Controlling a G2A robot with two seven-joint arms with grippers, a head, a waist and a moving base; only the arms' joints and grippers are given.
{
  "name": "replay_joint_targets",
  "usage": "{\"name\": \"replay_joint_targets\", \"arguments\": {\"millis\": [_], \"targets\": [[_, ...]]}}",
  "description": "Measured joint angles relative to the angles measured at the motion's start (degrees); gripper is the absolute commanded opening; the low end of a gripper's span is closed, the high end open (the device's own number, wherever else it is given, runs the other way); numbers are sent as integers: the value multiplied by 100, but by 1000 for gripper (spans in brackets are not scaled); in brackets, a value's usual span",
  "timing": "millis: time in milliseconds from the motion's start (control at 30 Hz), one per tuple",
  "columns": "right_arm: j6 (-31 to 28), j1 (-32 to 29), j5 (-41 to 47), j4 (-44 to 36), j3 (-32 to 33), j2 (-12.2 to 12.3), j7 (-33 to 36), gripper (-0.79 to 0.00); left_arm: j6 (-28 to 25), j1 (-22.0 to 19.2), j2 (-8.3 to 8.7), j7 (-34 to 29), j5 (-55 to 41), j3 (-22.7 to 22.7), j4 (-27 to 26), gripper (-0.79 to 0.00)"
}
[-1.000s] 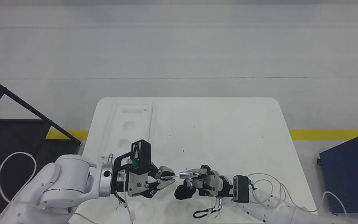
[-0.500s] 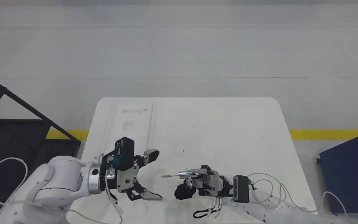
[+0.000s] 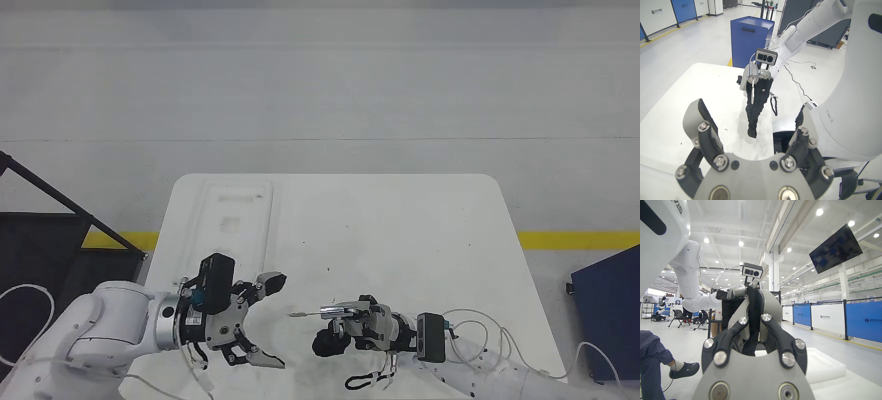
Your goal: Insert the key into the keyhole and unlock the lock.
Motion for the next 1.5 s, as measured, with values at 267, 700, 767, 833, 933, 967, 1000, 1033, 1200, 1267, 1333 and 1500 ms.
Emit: {"name": "replay_joint_targets", "arguments": {"millis": [267,700,767,833,933,967,1000,1033,1200,1267,1333,1500], "targets": [[0,0,0,0,0,0,0,-785,209,-463,-60,-45,72,497,88,-271],[0,0,0,0,0,0,0,-785,418,-836,-122,-81,0,860,197,-486],[0,0,0,0,0,0,0,-785,413,-837,-121,-96,-15,849,193,-523],[0,0,0,0,0,0,0,-785,390,-828,-118,-125,-17,831,179,-520],[0,0,0,0,0,0,0,-785,370,-802,-115,-158,-9,811,168,-526],[0,0,0,0,0,0,0,-785,364,-792,-114,-161,-8,805,167,-539],[0,0,0,0,0,0,0,-785,355,-781,-113,-162,-3,792,167,-566],[0,0,0,0,0,0,0,-785,346,-772,-112,-161,2,780,167,-597],[0,0,0,0,0,0,0,-785,315,-684,-107,-120,38,682,178,-662],[0,0,0,0,0,0,0,-785,301,-649,-104,-104,38,643,177,-671],[0,0,0,0,0,0,0,-785,279,-611,-100,-97,34,603,170,-683],[0,0,0,0,0,0,0,-785,211,-543,-95,-76,57,534,125,-785]]}}
